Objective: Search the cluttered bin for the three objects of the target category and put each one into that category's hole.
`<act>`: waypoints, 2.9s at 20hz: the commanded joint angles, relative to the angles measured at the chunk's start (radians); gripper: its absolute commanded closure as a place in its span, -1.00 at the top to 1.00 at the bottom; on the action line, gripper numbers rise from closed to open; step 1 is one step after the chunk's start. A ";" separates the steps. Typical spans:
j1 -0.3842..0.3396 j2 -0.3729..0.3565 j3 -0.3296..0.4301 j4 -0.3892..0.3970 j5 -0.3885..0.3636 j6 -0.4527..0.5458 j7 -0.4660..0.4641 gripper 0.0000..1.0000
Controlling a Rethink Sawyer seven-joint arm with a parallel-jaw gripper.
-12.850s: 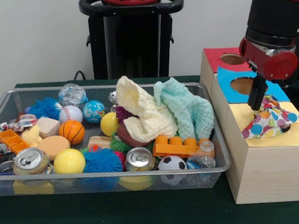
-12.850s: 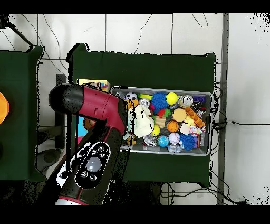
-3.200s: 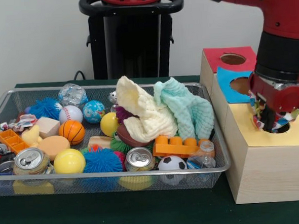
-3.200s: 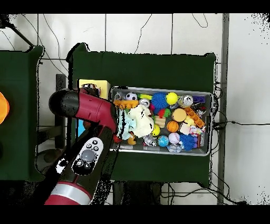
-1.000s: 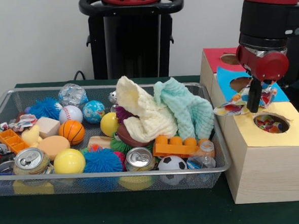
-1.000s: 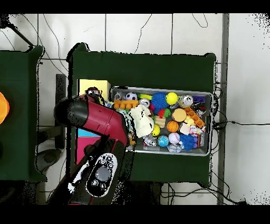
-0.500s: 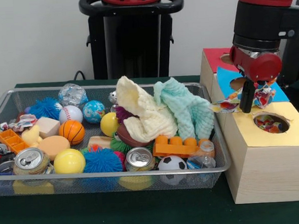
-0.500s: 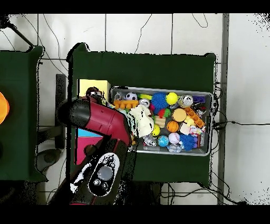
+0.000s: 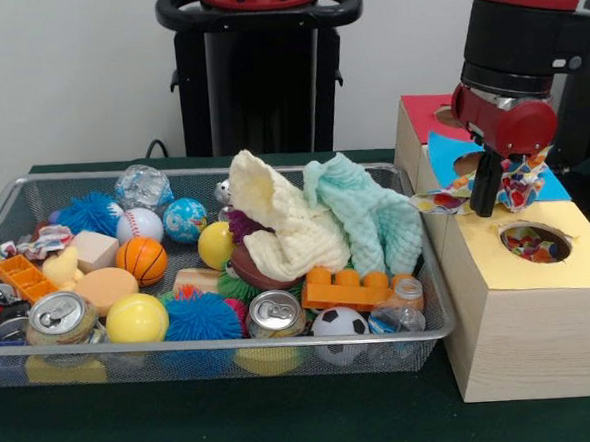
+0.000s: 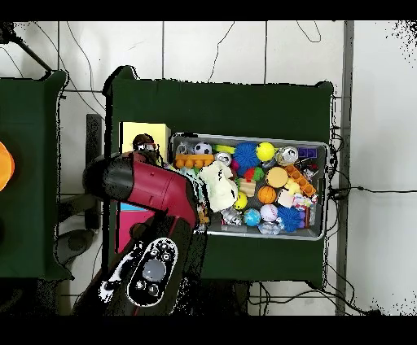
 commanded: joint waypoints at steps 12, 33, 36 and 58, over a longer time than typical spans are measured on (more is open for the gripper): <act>0.012 -0.110 -0.068 0.041 -0.096 0.083 0.079 -1.00; 0.071 -0.124 -0.110 0.113 -0.052 0.263 0.229 1.00; 0.077 -0.124 -0.112 0.123 -0.049 0.272 0.234 1.00; 0.025 -0.037 0.012 0.232 0.118 -0.005 0.214 1.00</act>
